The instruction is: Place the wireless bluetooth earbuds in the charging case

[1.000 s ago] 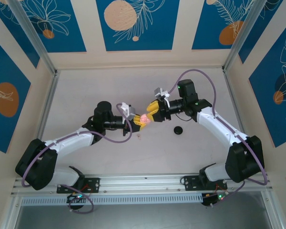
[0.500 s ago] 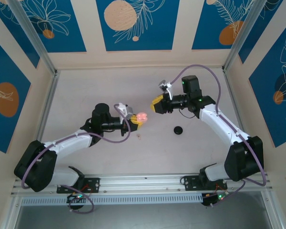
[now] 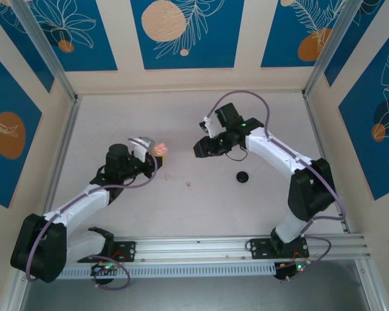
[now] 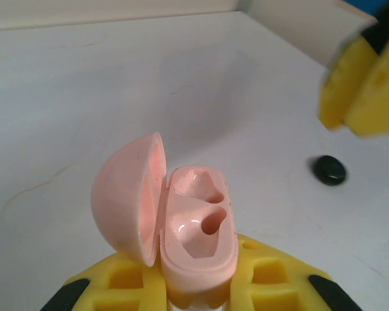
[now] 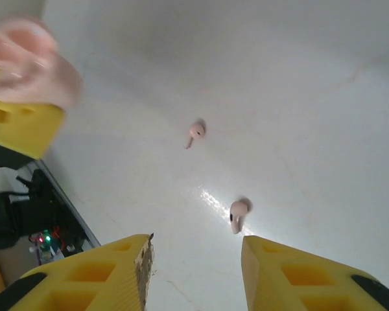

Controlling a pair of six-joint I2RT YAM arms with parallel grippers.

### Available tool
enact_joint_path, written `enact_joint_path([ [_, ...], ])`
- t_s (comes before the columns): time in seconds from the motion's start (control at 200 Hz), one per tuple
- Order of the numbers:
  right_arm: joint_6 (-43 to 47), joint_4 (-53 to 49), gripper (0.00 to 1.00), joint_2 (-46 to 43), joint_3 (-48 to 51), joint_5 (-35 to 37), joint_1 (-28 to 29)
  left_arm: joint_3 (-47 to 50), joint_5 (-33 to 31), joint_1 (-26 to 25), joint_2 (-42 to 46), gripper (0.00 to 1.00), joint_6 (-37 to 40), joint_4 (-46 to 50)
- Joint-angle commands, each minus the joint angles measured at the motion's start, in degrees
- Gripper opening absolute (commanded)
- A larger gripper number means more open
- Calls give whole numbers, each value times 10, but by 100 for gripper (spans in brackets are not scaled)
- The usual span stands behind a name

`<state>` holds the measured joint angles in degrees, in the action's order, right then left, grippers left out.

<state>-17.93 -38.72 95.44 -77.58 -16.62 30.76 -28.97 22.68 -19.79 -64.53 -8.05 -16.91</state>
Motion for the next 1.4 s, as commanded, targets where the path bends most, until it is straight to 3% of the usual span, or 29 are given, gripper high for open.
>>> enact_joint_path([
  [0.0,-148,-31,42,32,-33,49,28,-3,-75,24,18,15,-26,77],
  [0.38,-231,-127,39,238,-235,89,109,-20,-94,96,31,16,-39,155],
  [0.66,-240,-155,38,348,-328,70,135,-21,-93,112,36,16,-33,166],
  [1.145,-242,-175,38,427,-386,48,149,-21,-89,114,63,17,-29,165],
  [1.39,-237,-207,33,451,-408,56,160,-20,-88,114,75,17,-26,166],
])
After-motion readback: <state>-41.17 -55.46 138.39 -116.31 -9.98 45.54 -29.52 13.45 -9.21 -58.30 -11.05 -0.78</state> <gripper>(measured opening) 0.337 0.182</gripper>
